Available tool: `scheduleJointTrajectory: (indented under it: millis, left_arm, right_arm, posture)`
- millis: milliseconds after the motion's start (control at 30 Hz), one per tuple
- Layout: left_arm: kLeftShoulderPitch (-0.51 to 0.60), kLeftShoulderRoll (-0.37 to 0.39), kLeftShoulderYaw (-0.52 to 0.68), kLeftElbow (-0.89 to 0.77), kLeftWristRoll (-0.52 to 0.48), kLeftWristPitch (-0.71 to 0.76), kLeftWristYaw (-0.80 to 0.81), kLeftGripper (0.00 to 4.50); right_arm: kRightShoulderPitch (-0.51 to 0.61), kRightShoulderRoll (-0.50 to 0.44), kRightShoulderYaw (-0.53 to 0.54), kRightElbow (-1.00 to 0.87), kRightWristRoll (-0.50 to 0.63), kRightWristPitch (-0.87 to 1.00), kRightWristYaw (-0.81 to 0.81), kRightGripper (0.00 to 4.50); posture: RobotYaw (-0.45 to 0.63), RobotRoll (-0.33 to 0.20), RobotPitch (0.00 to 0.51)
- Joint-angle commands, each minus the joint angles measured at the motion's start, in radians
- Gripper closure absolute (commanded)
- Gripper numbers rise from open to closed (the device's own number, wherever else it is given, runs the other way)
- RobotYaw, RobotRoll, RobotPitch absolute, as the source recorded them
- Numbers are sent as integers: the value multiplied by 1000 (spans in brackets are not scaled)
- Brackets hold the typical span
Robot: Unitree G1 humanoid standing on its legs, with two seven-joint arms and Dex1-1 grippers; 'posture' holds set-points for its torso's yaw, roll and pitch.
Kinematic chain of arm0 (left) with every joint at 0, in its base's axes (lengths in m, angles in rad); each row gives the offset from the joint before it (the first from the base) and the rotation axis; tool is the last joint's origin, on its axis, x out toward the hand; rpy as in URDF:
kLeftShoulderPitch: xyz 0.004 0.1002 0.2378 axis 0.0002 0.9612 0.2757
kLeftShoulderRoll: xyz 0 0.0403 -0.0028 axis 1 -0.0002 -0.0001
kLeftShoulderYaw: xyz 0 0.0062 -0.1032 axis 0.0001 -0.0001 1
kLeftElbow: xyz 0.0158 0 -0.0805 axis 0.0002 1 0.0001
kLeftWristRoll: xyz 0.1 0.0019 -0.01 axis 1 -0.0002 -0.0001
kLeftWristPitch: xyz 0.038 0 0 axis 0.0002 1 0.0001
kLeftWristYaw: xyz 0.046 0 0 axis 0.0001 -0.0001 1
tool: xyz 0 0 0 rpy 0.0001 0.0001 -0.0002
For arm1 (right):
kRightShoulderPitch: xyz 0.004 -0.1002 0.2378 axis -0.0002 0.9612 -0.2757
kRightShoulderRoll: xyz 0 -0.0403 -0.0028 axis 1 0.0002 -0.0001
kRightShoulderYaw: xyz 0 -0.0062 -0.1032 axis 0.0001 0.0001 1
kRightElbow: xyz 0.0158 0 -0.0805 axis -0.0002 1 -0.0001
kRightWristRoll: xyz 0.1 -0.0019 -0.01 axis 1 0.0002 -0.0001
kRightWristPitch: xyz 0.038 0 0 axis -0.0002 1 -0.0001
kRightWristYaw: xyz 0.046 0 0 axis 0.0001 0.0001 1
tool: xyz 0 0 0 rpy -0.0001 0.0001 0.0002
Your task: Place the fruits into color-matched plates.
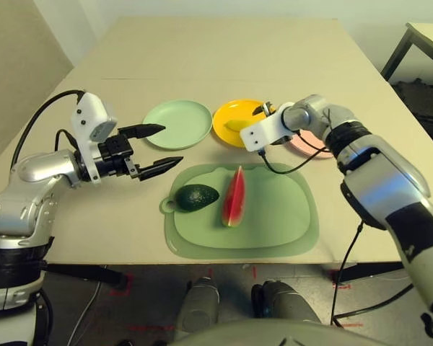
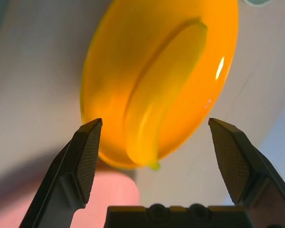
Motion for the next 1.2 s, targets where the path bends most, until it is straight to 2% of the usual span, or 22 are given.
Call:
scheduleJointTrajectory:
  millis: [33,167,267,400,600,733,967,1200]
  left_arm:
    - [13,19,-10,39,-14,-34,-99,0]
    - [13,20,-5,36,-64,-63,-222,0]
    - [-7,25,-20,18,-85,-67,-282,0]
    - [-13,49,-58,24,-48,-104,-349,0]
    - [4,77,-69,38,-37,-120,-398,0]
    - [14,86,-69,41,-27,-129,-406,0]
    - [42,97,-56,39,-15,-134,-397,0]
    - [59,100,-52,23,-16,-133,-380,0]
  right_arm:
    - [-14,-46,3,-71,53,-183,197,20]
    - [57,-109,-16,-269,237,-296,495,20]
    - [174,-170,-6,-588,415,-181,691,20]
    - [294,-201,-15,-930,528,56,809,20]
    - [336,-216,-1,-1113,537,184,862,20]
    - [333,-182,11,-1184,531,268,871,20]
    - [342,-112,47,-1179,494,298,846,20]
    - [349,-61,101,-1096,437,260,801,20]
  posture:
    - [129,0,99]
    - [116,0,97]
    - [106,0,93]
    - [107,0,95]
    - [105,0,109]
    - [115,0,113]
    - [131,0,113]
    - [145,0,114]
